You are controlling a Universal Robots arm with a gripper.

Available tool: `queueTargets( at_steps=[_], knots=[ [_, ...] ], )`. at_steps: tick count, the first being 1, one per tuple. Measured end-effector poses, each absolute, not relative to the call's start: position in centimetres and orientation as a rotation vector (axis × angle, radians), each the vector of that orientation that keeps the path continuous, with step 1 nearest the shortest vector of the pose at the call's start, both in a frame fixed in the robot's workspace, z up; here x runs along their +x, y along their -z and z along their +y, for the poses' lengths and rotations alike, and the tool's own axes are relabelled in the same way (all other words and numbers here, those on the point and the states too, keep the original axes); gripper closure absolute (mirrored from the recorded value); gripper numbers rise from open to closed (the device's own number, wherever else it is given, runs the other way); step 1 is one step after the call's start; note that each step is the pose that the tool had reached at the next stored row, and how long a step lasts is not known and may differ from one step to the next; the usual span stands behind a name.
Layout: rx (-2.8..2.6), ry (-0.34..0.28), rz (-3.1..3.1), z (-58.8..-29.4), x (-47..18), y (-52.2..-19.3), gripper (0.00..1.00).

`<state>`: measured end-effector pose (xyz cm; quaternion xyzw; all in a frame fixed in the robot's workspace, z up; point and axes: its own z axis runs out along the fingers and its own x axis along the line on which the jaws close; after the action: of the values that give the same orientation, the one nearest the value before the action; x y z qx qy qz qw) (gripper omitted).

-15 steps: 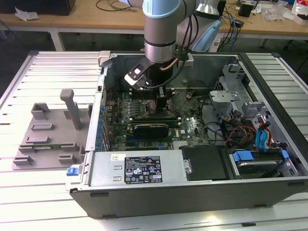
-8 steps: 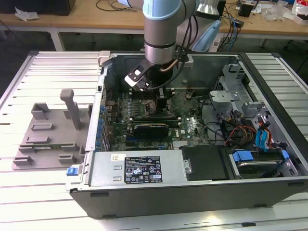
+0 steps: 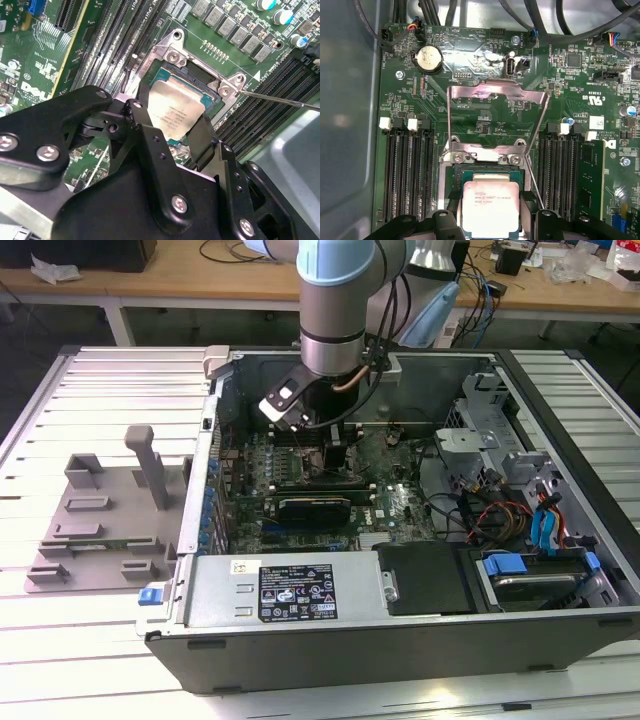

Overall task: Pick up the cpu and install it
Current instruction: 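Place the cpu into insertion slot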

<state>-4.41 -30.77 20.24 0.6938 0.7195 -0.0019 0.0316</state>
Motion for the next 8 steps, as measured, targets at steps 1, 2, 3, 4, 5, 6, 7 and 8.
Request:
queueTargets(
  at_steps=[1,2,3,4,5,6,7,8],
  knots=[
    [2.137,0.005,2.216,-30.76,-4.4,-20.21,0.45],
    [2.137,0.005,2.216,-30.73,-4.4,-20.15,0.45],
    [2.137,0.005,2.216,-30.72,-4.4,-20.12,0.45],
    [2.137,0.005,2.216,-30.69,-4.41,-20.08,0.45],
    [2.137,0.005,2.216,-30.62,-4.41,-20.05,0.45],
    [2.137,0.005,2.216,-30.53,-4.41,-20.05,0.45],
    [2.137,0.005,2.216,-30.36,-4.41,-20.05,0.45],
    [2.137,0.005,2.216,-30.35,-4.41,-20.05,0.45]
  ],
)
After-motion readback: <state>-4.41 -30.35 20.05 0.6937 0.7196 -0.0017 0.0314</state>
